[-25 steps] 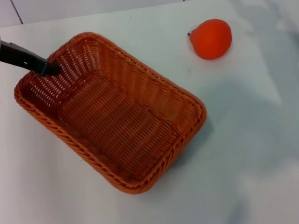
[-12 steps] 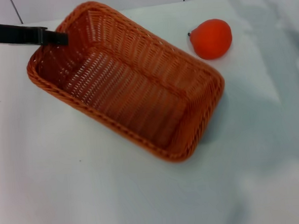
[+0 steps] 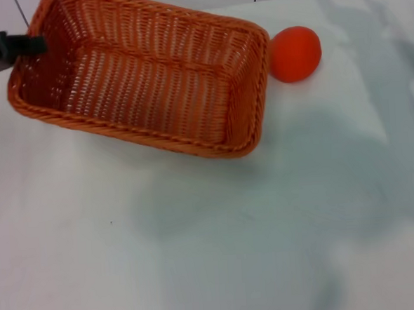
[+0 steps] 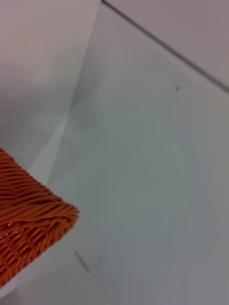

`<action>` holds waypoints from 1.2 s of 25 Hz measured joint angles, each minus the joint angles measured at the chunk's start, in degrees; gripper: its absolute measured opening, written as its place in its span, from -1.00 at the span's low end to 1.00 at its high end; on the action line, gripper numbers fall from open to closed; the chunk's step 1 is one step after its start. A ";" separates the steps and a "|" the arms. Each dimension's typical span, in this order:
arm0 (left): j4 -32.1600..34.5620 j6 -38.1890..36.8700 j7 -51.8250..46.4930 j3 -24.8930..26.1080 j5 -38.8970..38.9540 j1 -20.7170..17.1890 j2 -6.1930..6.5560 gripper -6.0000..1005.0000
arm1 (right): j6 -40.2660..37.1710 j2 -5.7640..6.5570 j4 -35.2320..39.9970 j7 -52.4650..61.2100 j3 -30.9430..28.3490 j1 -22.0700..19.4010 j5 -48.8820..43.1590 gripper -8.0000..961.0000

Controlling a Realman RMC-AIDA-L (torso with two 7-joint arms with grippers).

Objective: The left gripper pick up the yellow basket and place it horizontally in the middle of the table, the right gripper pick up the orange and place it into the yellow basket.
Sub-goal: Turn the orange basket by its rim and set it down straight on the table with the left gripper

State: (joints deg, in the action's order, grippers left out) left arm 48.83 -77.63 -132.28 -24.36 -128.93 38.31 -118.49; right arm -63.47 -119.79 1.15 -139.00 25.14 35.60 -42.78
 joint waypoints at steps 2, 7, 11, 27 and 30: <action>0.30 0.87 -0.03 0.00 2.11 -1.92 -1.12 -0.56 | 0.02 0.00 0.00 0.28 0.00 0.13 -0.01 0.97; 1.40 1.20 0.10 -0.06 4.28 -4.90 -3.12 -0.53 | 0.02 0.03 0.00 0.73 0.00 0.70 -0.02 0.97; 3.79 1.21 0.29 -0.20 7.41 -9.09 -5.07 -0.51 | 0.31 0.09 0.00 0.74 0.00 1.15 -0.03 0.97; -6.37 3.10 4.47 -0.72 15.18 -12.34 -5.71 -0.42 | 2.51 0.25 0.48 0.75 0.02 1.75 -0.03 0.97; -6.76 1.96 3.61 -0.88 15.88 -12.17 -5.09 -0.41 | 3.00 0.22 0.86 0.75 0.07 1.74 -0.02 0.97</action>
State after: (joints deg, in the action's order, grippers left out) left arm 42.07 -75.66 -128.67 -25.24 -113.05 26.14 -123.58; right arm -60.47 -119.57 2.01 -138.25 25.20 37.35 -42.80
